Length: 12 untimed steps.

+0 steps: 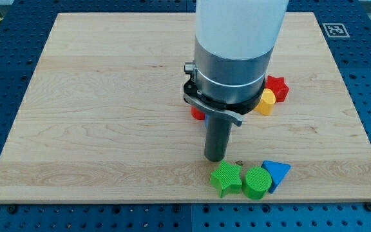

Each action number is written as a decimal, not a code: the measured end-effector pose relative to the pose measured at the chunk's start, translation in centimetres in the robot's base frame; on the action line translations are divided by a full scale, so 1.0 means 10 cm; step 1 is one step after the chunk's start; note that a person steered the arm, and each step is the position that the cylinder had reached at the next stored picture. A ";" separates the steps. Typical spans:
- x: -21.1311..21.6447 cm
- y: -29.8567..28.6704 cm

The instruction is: Move the arm to the top of the blue triangle

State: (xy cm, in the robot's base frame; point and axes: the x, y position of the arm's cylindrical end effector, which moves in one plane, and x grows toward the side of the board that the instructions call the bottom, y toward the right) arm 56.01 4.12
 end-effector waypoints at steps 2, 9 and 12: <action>0.06 0.09; -0.09 0.90; -0.09 0.89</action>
